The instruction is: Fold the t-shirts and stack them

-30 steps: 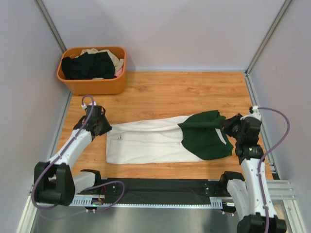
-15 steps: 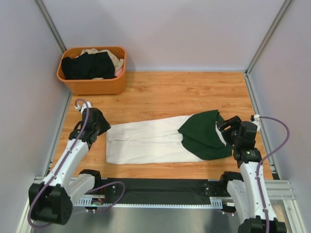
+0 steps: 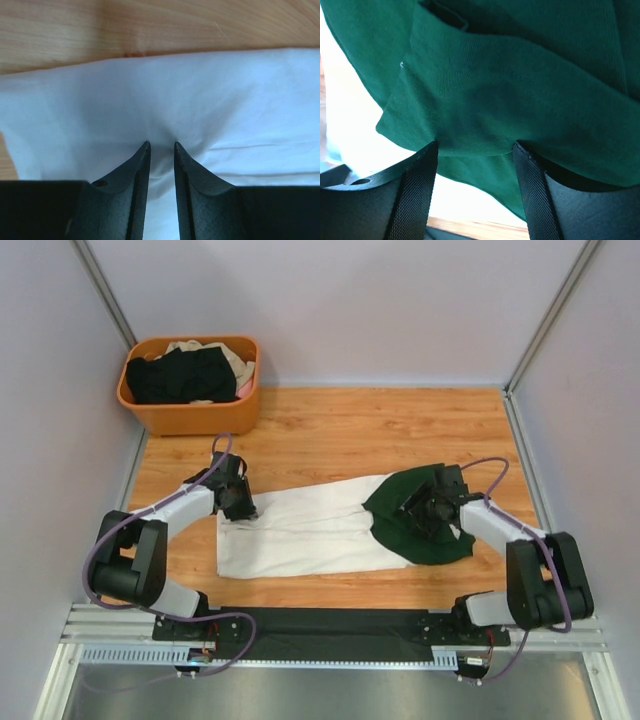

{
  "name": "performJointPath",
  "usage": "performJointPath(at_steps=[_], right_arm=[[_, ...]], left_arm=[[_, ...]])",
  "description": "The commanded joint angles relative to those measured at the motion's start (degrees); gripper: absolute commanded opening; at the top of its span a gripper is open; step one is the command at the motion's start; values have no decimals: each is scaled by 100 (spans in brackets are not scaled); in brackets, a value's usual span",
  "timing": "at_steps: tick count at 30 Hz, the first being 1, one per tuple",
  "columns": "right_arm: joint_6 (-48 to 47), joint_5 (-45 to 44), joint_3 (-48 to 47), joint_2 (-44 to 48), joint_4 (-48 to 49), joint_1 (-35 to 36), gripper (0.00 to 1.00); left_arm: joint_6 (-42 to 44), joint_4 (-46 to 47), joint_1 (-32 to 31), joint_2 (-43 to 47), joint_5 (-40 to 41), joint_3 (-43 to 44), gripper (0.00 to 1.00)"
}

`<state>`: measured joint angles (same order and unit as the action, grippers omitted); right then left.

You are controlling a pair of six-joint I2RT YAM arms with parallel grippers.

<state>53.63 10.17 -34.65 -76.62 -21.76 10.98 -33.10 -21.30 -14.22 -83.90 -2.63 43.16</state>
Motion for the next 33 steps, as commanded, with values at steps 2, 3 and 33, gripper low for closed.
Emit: performJointPath(at_steps=[2,3,33], right_arm=[[166,178,-541,-1097,242,114,63],[140,221,-795,-1301,251,123,63],[-1495,1803,-10061,-7842,-1059,519,54]], left_arm=[[6,293,-72,-39,-632,-132,33],[-12,302,-98,-65,-685,-167,32],[-2227,-118,-3481,601,-925,-774,28]])
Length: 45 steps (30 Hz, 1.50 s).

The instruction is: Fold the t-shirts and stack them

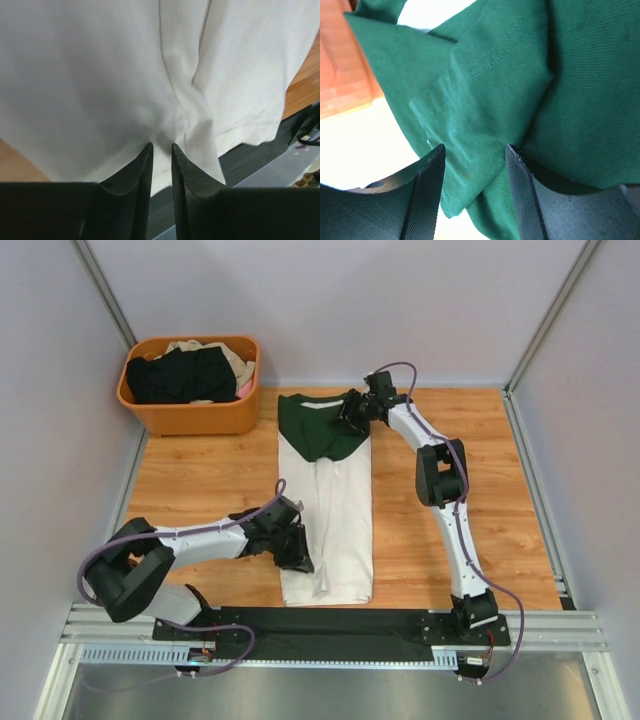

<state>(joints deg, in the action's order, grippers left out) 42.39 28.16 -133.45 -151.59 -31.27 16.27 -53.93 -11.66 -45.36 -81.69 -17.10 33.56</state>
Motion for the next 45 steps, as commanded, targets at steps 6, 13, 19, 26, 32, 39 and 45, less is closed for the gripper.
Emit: performJointPath(at_steps=[6,13,19,26,32,39,45], right_arm=[[-635,163,-278,-302,59,-10,58],[-793,66,-50,470,77,-80,61],[-1004,365,301,1526,244,-203,69],[-1619,-169,2284,3493,270,-177,79],[-1541,-1216,6256,6007,1262,-151,79],[-1392,-1279,9080,7782,2247,-124,77],[-1295,-918,10303,8426,2680,25,76]], left_arm=[[-135,-2665,-895,1462,1525,774,29],[163,-3140,-895,2428,2272,827,31],[453,-3237,-895,2877,2667,862,30],[1015,-3106,-895,3370,3695,1003,50],[1508,-1947,-518,3292,3241,442,100],[1578,-444,107,3149,2782,-420,98],[1755,-310,107,2923,3074,-456,96]])
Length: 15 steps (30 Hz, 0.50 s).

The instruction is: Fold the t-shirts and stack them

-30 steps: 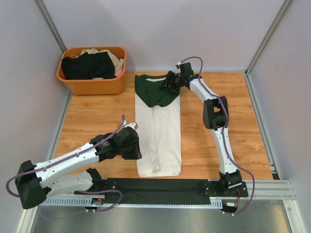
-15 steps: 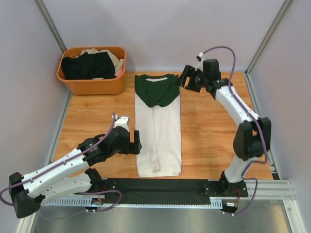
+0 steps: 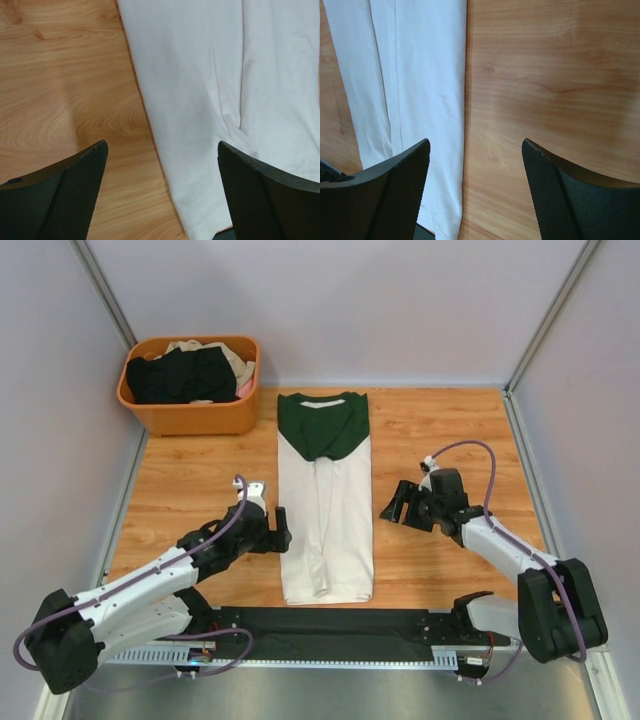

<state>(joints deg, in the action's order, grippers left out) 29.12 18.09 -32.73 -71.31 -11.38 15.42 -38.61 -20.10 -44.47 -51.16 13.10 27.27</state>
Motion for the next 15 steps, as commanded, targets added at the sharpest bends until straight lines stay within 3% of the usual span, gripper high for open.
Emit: performJointPath(at_steps=[1,8,15], right_arm=[[32,81,328,459,637,119,75],[488,284,1163,1022,462,374,72],[1129,353,1532,1408,215,602,65]], left_arm=[[153,507,17,-245,0,200,96],[-673,1218,17,-1535,-914,-2,82],[-1007,1282,-18,-1749,-1187,-2,74]])
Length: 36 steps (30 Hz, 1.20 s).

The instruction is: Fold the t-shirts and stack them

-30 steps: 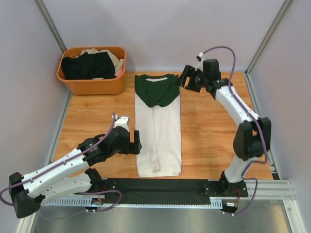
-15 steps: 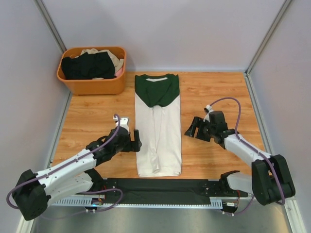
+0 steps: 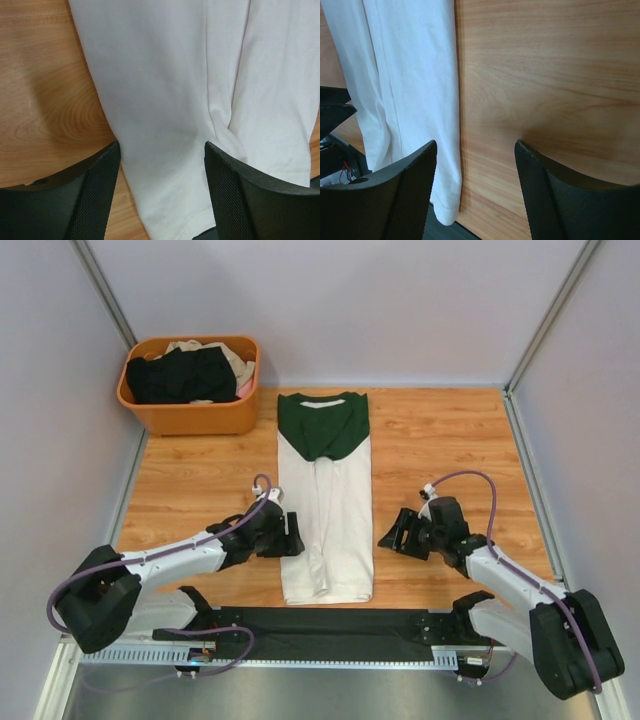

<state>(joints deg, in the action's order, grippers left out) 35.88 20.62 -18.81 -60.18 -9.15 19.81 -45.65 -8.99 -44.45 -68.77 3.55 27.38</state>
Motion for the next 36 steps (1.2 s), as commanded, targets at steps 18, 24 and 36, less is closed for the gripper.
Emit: performJointPath(at_steps=[18,24,36], right_arm=[[2116,-515,1283,2608,-720,1999,62],[2502,-823,1406,2661,-615,2615,55],[2275,-981,1029,1712,-395,2914,43]], left_arm=[[-1367,-832,-978,1709,40,-997,68],[-1684,-718,-1312,1701,49,-1208,65],[-2062,-779,-1760,1885,137,-1551,37]])
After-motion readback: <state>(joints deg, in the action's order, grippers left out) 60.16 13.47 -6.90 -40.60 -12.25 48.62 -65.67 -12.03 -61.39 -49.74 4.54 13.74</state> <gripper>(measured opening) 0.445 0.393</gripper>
